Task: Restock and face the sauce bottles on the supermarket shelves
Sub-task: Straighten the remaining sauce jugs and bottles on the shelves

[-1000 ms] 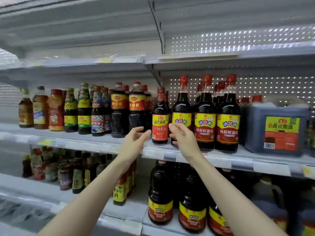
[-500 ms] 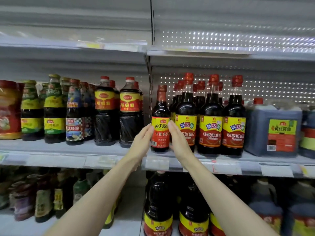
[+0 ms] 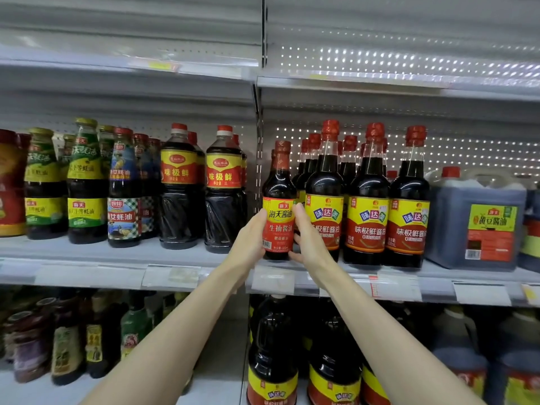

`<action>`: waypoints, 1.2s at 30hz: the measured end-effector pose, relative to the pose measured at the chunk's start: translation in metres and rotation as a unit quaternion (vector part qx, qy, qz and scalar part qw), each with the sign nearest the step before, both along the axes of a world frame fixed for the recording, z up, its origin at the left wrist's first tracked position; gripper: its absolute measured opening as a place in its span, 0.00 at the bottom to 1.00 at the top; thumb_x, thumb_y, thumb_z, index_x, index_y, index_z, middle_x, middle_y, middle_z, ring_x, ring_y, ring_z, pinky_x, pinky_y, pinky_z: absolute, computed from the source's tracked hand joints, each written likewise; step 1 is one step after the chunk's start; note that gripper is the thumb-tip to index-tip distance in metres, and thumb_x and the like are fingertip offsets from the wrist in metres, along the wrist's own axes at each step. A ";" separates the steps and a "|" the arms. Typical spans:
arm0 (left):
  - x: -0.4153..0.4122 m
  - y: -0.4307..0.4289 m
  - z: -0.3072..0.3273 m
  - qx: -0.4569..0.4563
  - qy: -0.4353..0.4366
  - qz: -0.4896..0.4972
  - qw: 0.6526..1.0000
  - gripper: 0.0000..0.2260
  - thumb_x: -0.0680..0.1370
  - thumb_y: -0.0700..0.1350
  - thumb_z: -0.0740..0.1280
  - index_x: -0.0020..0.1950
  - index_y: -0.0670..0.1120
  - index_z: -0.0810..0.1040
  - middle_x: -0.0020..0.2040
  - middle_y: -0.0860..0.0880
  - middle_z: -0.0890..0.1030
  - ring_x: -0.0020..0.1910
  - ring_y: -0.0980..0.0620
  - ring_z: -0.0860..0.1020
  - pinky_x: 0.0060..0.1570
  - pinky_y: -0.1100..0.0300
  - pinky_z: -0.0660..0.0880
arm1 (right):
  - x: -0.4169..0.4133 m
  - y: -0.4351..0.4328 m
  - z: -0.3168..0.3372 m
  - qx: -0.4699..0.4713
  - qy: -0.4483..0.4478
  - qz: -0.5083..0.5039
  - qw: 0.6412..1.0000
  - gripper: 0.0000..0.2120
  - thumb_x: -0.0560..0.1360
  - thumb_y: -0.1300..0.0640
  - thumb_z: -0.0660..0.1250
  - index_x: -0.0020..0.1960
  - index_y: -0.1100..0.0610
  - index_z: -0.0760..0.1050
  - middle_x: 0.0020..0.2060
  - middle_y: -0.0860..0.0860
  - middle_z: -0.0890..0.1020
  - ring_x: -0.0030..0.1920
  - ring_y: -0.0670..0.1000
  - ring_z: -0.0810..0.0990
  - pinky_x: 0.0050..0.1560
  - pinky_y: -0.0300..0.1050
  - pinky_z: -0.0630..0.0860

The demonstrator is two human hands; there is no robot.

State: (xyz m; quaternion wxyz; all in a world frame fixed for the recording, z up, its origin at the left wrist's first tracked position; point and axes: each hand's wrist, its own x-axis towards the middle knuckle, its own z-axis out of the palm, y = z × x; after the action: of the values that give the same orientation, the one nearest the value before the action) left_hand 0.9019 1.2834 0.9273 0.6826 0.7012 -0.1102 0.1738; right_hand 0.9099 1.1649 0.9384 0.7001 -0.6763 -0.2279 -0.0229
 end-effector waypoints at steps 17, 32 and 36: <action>0.016 0.003 0.001 -0.026 0.016 0.017 0.999 0.13 0.83 0.56 0.49 0.58 0.59 0.71 0.46 0.61 0.76 0.44 0.66 0.74 0.40 0.65 0.69 | 0.019 0.006 -0.005 0.029 0.043 -0.008 0.999 0.25 0.81 0.40 0.48 0.73 0.49 0.64 0.45 0.37 0.72 0.52 0.45 0.71 0.65 0.53 0.65; 0.025 0.004 0.003 -0.022 0.022 0.015 0.999 0.13 0.84 0.56 0.50 0.46 0.62 0.72 0.45 0.60 0.78 0.44 0.64 0.75 0.45 0.62 0.71 | 0.042 0.014 -0.006 0.015 0.049 -0.025 0.998 0.25 0.81 0.39 0.48 0.73 0.50 0.64 0.44 0.39 0.72 0.53 0.47 0.71 0.65 0.56 0.66; 0.024 0.003 0.006 -0.009 0.033 0.019 0.999 0.13 0.83 0.56 0.49 0.47 0.61 0.72 0.46 0.59 0.77 0.45 0.64 0.75 0.47 0.62 0.71 | 0.046 0.016 -0.008 0.014 0.040 -0.035 0.998 0.24 0.82 0.40 0.48 0.72 0.50 0.66 0.43 0.39 0.72 0.44 0.41 0.72 0.58 0.50 0.67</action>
State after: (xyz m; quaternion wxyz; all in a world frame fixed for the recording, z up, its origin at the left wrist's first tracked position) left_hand 0.9262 1.2863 0.9329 0.6884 0.7025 -0.0726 0.1651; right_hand 0.9561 1.1807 0.9309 0.7165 -0.6747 -0.1757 -0.0235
